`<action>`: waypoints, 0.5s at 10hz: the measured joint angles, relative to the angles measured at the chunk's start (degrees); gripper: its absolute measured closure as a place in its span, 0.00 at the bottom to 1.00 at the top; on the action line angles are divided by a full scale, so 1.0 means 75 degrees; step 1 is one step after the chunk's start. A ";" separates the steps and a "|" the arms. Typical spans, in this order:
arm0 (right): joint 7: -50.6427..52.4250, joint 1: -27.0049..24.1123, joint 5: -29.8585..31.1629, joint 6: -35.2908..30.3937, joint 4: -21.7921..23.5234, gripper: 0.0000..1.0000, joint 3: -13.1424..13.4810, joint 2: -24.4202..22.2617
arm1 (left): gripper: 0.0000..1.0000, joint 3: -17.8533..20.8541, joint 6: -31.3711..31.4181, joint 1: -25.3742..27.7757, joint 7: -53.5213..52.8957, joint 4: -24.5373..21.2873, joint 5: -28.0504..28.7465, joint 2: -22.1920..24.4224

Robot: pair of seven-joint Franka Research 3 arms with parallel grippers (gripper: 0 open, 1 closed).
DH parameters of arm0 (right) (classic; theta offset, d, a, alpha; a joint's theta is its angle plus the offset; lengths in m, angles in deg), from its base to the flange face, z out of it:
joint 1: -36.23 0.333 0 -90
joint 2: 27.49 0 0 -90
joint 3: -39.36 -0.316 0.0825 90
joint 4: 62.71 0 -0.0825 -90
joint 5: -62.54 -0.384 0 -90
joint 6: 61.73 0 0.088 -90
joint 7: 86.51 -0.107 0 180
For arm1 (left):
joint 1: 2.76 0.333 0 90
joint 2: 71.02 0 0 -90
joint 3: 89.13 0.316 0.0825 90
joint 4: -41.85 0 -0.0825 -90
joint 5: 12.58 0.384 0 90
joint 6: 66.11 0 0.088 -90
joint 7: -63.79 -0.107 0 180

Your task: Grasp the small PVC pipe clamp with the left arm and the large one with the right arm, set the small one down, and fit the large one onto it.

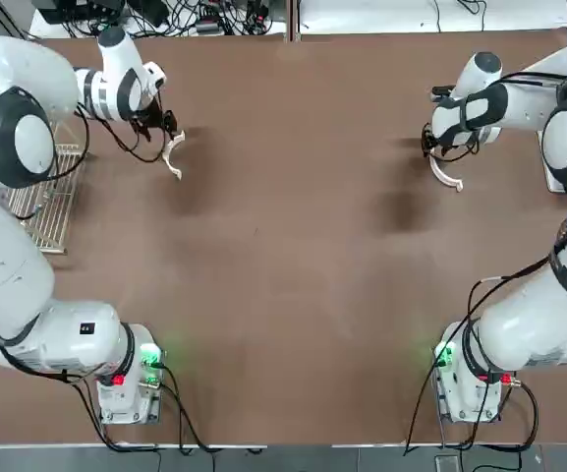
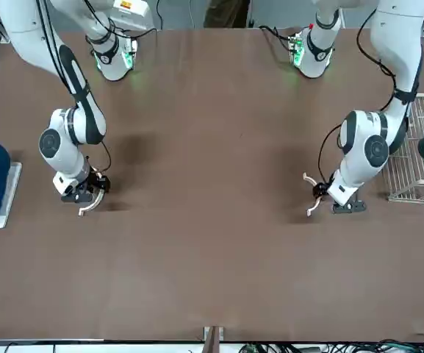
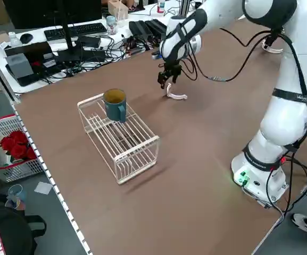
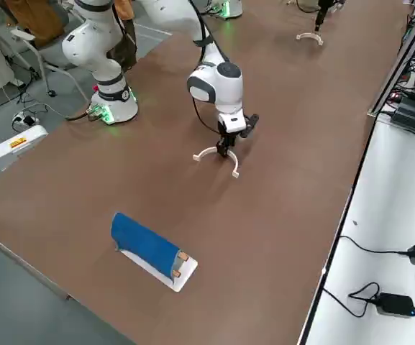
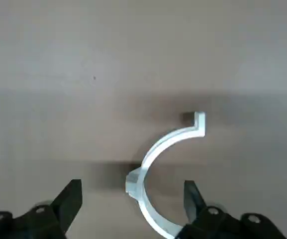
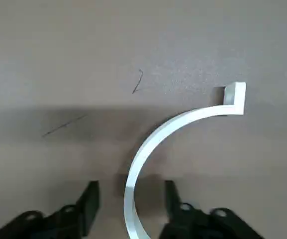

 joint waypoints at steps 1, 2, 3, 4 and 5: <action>-0.0003 -0.0008 0.0000 -0.0001 0.0000 0.52 0.0007 0.0027 | 0.11 0.0000 0.0230 0.0003 0.0000 -0.0204 0.0155 -0.0037; -0.0004 -0.0016 0.0000 -0.0001 0.0001 0.56 0.0010 0.0052 | 0.17 0.0004 0.0376 0.0016 0.0000 -0.0311 0.0321 -0.0116; -0.0004 -0.0027 0.0000 -0.0001 0.0002 0.59 0.0012 0.0074 | 0.25 0.0007 0.0479 0.0043 0.0001 -0.0325 0.0418 -0.0238; -0.0005 -0.0032 0.0000 0.0000 0.0002 0.62 0.0013 0.0101 | 0.29 0.0007 0.0557 0.0068 0.0001 -0.0323 0.0462 -0.0348; -0.0005 -0.0033 0.0000 0.0002 0.0002 0.64 0.0013 0.0129 | 0.45 0.0007 0.0594 0.0077 -0.0002 -0.0321 0.0478 -0.0425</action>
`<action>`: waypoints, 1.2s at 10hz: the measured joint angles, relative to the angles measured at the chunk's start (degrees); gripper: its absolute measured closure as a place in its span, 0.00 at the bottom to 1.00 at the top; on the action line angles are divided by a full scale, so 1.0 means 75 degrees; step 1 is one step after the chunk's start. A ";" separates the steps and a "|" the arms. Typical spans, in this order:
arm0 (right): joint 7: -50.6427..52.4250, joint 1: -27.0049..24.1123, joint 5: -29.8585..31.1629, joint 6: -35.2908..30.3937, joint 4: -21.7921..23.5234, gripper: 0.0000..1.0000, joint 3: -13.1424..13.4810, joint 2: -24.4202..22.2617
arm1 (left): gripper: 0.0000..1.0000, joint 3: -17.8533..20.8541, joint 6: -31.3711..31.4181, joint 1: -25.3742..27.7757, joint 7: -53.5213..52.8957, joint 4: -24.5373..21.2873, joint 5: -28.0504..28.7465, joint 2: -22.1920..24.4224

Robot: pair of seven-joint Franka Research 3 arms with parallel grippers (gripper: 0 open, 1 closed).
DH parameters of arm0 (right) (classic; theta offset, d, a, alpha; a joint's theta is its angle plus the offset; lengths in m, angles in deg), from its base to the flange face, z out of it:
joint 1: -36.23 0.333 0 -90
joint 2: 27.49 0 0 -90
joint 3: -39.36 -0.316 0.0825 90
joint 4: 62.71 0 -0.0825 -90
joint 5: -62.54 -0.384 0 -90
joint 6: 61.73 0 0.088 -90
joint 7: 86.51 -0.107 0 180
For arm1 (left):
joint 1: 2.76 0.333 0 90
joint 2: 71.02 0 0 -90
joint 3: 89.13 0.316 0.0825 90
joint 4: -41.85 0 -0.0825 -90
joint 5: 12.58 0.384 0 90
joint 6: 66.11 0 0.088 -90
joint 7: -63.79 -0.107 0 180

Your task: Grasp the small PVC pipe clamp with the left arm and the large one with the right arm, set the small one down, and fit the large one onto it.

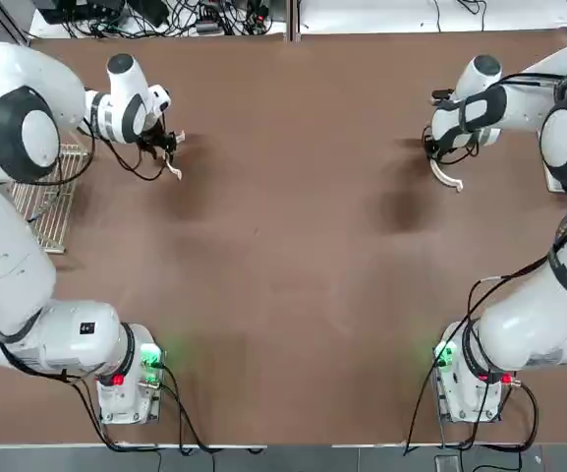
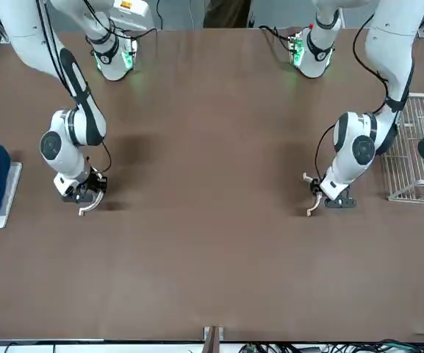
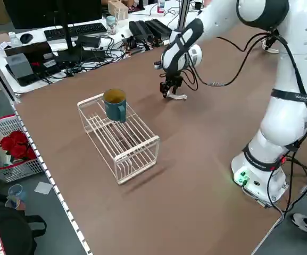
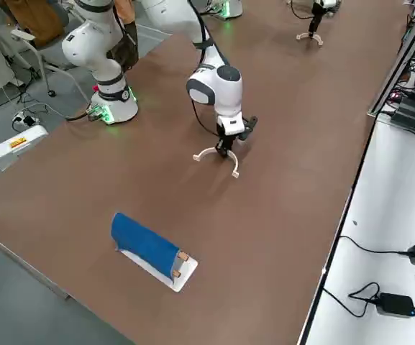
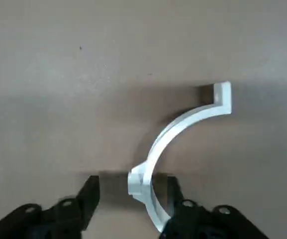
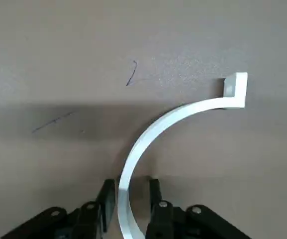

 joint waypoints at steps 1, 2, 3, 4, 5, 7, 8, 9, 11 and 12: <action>0.0000 -0.0007 0.0000 0.0004 0.0000 0.70 0.0001 0.0023 | 0.60 -0.0002 0.0021 0.0003 -0.0013 0.0008 0.0003 -0.0030; -0.0003 -0.0022 0.0000 0.0004 0.0000 0.86 0.0003 0.0035 | 0.75 0.0000 0.0024 0.0013 -0.0019 0.0043 0.0004 -0.0029; -0.0065 -0.0029 -0.0001 -0.0030 -0.0004 0.92 0.0003 0.0016 | 0.78 0.0001 0.0025 0.0038 -0.0022 0.0104 0.0005 -0.0024; -0.0076 -0.0031 -0.0001 -0.0033 -0.0006 0.92 0.0003 0.0016 | 0.78 -0.0001 0.0003 0.0044 -0.0022 0.0229 0.0005 -0.0003; -0.0081 -0.0033 -0.0001 -0.0050 -0.0015 0.92 0.0003 0.0017 | 0.78 -0.0044 -0.0232 0.0046 -0.0019 0.0435 0.0005 0.0100; -0.0080 -0.0043 -0.0001 -0.0385 -0.0168 0.92 0.0004 0.0018 | 0.78 -0.0639 -0.1645 0.0074 0.0661 0.1189 0.0002 0.0535; -0.0078 -0.0064 -0.0001 -0.0830 -0.0396 0.92 0.0007 0.0009 | 0.78 -0.1094 -0.2448 0.0039 0.1269 0.1682 0.0002 0.0691; -0.0060 -0.0091 0.0000 -0.1398 -0.0717 0.92 0.0013 -0.0059 | 0.78 -0.1572 -0.3073 -0.0007 0.1859 0.2141 0.0002 0.0733; -0.0035 -0.0093 0.0017 -0.2663 -0.1496 0.92 0.0011 -0.0423 | 0.78 -0.2472 -0.3430 -0.0086 0.2970 0.2605 0.0001 0.0642; -0.0031 -0.0092 0.0018 -0.3287 -0.1888 0.92 0.0009 -0.0632 | 0.78 -0.2842 -0.3425 -0.0236 0.3465 0.2846 0.0001 0.0471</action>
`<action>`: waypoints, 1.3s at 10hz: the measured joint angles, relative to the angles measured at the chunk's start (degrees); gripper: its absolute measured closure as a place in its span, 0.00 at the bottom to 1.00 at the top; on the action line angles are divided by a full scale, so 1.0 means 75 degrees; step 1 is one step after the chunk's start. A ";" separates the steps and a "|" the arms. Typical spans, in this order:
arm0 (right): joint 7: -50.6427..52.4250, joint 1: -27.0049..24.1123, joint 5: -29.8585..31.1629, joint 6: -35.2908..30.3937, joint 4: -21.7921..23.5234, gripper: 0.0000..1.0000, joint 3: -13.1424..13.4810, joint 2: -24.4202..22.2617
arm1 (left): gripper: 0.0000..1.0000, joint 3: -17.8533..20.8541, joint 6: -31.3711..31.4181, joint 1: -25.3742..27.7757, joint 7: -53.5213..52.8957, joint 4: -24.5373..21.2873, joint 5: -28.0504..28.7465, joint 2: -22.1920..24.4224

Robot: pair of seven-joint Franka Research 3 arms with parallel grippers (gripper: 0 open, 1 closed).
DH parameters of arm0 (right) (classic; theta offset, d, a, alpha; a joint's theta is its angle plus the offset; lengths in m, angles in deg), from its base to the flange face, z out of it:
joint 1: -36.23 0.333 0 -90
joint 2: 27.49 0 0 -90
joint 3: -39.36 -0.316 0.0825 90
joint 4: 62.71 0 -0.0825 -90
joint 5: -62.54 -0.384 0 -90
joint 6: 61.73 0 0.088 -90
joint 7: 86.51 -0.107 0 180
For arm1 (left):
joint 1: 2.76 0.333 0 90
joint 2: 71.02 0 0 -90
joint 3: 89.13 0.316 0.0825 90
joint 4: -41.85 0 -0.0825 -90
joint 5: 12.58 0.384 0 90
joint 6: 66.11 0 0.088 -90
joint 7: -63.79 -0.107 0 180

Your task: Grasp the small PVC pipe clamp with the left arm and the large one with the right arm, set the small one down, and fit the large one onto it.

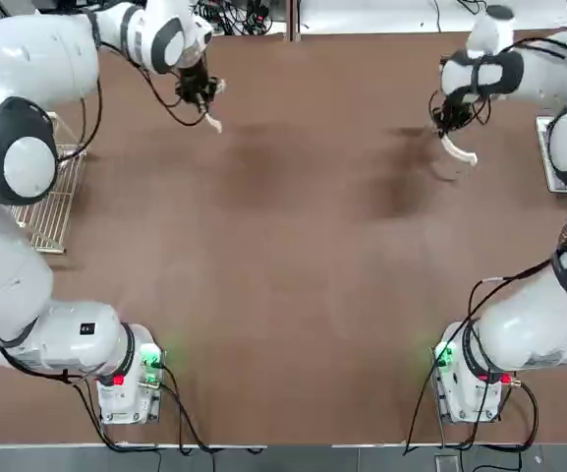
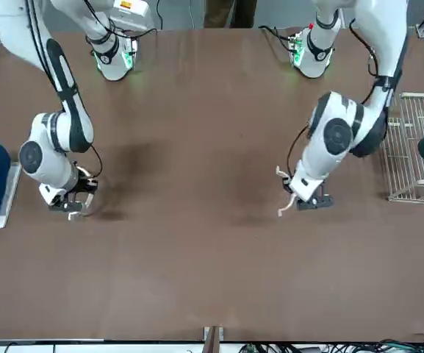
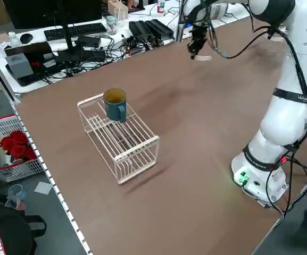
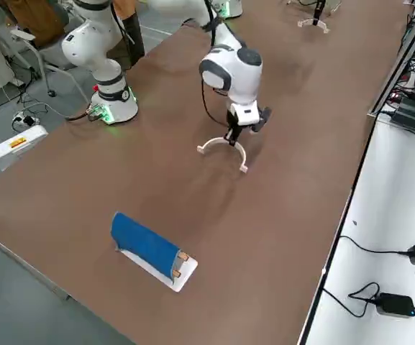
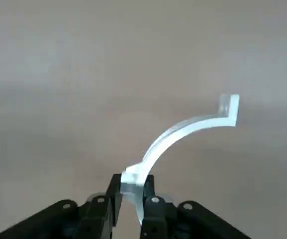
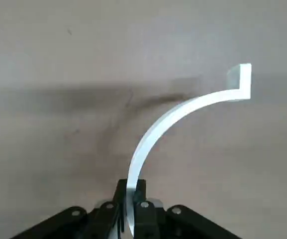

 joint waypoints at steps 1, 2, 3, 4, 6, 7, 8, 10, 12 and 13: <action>0.0002 -0.0003 0.0001 -0.0611 -0.0388 0.92 0.0000 -0.0176 | 0.78 -0.0191 0.0000 -0.0478 0.0531 0.0419 0.0000 -0.0317; 0.0008 -0.0002 0.0002 -0.1195 -0.0793 0.92 -0.0005 -0.0302 | 0.78 -0.0210 0.0000 -0.1225 0.1164 0.0928 0.0005 -0.0774; 0.0009 0.0008 0.0002 -0.1817 -0.1289 0.92 -0.0034 -0.0367 | 0.78 -0.0148 0.0001 -0.2042 0.1788 0.1480 0.0187 -0.1353; 0.0010 0.0017 0.0002 -0.2439 -0.1817 0.92 -0.0107 -0.0395 | 0.78 0.0075 0.0005 -0.2855 0.2342 0.2053 0.0408 -0.1993; 0.0000 0.0030 -0.0009 -0.3166 -0.2601 0.92 -0.0343 -0.0406 | 0.78 0.0688 0.0014 -0.3938 0.2727 0.3067 0.0484 -0.3193; -0.0001 0.0033 -0.0015 -0.3307 -0.2827 0.92 -0.0453 -0.0405 | 0.78 0.0922 0.0023 -0.4194 0.2780 0.3390 0.0485 -0.3603; -0.0001 0.0028 -0.0019 -0.3375 -0.2977 0.92 -0.0629 -0.0402 | 0.78 0.1051 0.0071 -0.4318 0.2948 0.3566 0.0485 -0.3830; -0.0276 0.0058 -0.0045 -0.3407 -0.3187 0.92 -0.1017 -0.0397 | 0.78 0.1149 0.0316 -0.4340 0.3166 0.3669 0.0485 -0.3976; -0.1158 0.0074 -0.0150 -0.3406 -0.3360 0.92 -0.1457 -0.0368 | 0.78 0.1198 0.0341 -0.4335 0.3079 0.3680 0.0486 -0.4007; -0.1546 0.0084 -0.0242 -0.3404 -0.3410 0.92 -0.1683 -0.0330 | 0.78 0.1204 0.0341 -0.4337 0.3029 0.3680 0.0496 -0.4047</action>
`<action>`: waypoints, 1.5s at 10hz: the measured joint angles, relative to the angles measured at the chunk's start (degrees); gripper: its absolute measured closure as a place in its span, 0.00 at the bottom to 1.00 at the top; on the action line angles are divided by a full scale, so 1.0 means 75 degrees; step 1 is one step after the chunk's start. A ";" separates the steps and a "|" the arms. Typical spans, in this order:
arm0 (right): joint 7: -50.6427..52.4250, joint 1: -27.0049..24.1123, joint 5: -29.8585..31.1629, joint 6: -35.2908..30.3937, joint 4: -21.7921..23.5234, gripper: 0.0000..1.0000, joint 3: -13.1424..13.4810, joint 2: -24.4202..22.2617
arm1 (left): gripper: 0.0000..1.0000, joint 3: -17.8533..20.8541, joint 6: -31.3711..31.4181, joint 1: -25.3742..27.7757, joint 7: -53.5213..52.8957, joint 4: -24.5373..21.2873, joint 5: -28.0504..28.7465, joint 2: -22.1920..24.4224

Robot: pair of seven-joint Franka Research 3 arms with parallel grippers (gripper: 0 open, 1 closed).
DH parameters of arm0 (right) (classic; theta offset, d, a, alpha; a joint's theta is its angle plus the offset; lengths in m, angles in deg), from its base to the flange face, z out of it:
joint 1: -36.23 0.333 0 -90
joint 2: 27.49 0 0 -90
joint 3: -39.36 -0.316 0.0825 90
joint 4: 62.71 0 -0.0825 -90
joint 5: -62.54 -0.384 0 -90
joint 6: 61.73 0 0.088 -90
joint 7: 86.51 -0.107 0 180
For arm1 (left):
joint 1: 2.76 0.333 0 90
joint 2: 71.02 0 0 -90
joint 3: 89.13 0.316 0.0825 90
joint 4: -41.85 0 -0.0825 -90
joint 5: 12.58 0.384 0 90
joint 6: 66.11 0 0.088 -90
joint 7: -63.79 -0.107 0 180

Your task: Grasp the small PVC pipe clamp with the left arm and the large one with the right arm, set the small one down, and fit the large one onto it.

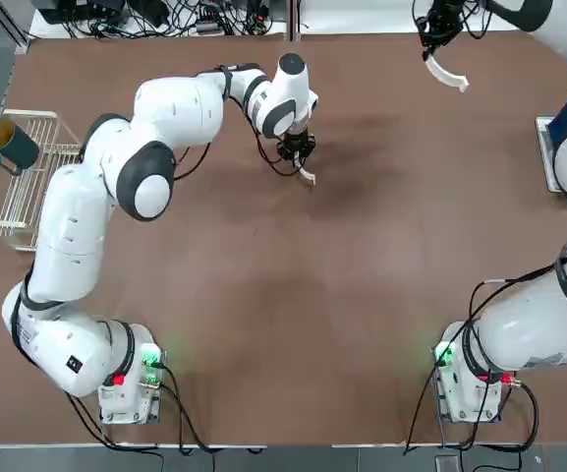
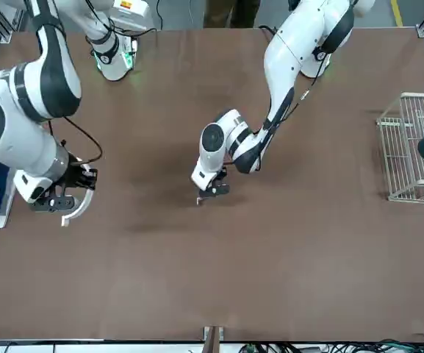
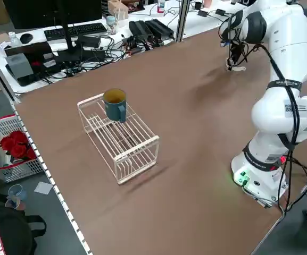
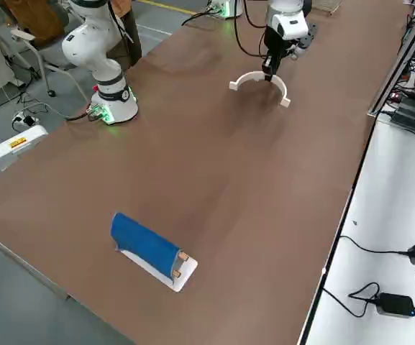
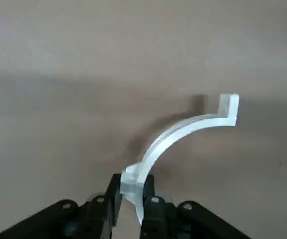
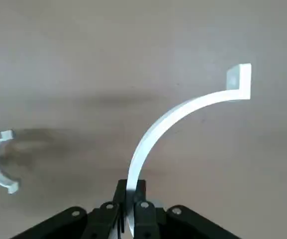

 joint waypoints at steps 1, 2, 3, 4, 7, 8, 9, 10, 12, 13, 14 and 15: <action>-0.0248 0.0018 -0.0076 0.0007 -0.0072 0.92 -0.0182 0.0080 | 0.77 0.0019 0.0003 0.0000 -0.0134 0.0001 0.0005 -0.0042; -0.0485 0.0078 -0.0117 0.0011 -0.0192 0.92 -0.0304 0.0196 | 0.71 0.0043 0.0020 0.0007 -0.0244 0.0009 0.0005 -0.0065; -0.0741 0.0143 -0.0142 0.0011 -0.0288 0.92 -0.0377 0.0297 | 0.66 0.0050 0.0023 0.0020 -0.0278 0.0043 0.0006 -0.0063; -0.0981 0.0193 -0.0154 0.0014 -0.0359 0.92 -0.0467 0.0403 | 0.51 0.0049 0.0006 0.0037 -0.0292 0.0127 0.0006 -0.0037; -0.1948 0.0761 -0.0187 0.0265 -0.0699 0.92 -0.0642 0.0925 | 0.27 0.0057 -0.0759 0.0440 -0.0268 0.0421 0.0006 0.0816; -0.2387 0.0958 -0.0190 0.0612 -0.0751 0.92 -0.0796 0.1167 | 0.22 0.0066 -0.1261 0.0772 -0.0268 0.0467 0.0011 0.1419; -0.2763 0.1094 -0.0192 0.1019 -0.0768 0.92 -0.1015 0.1417 | 0.19 0.0032 -0.1786 0.1266 -0.0352 0.0478 0.0017 0.2076; -0.2995 0.1264 -0.0191 0.1474 -0.0773 0.92 -0.1192 0.1698 | 0.14 0.0020 -0.2277 0.1749 -0.0562 0.0473 0.0019 0.2667; -0.3209 0.1892 -0.0186 0.2431 -0.0813 0.92 -0.1314 0.2321 | 0.06 -0.0005 -0.3174 0.2745 -0.1650 0.0420 -0.0016 0.3504; -0.3503 0.2306 -0.0171 0.2839 -0.0908 0.92 -0.1319 0.2674 | 0.04 -0.0008 -0.3457 0.3190 -0.2268 0.0374 -0.0075 0.3754; -0.3780 0.2662 -0.0079 0.3068 -0.1076 0.92 -0.1317 0.3016 | 0.01 -0.0014 -0.3754 0.3587 -0.2874 0.0311 -0.0140 0.3970; -0.4019 0.2964 0.0151 0.3141 -0.1287 0.92 -0.1312 0.3337 | 0.01 -0.0021 -0.4013 0.3964 -0.3425 0.0195 -0.0329 0.4216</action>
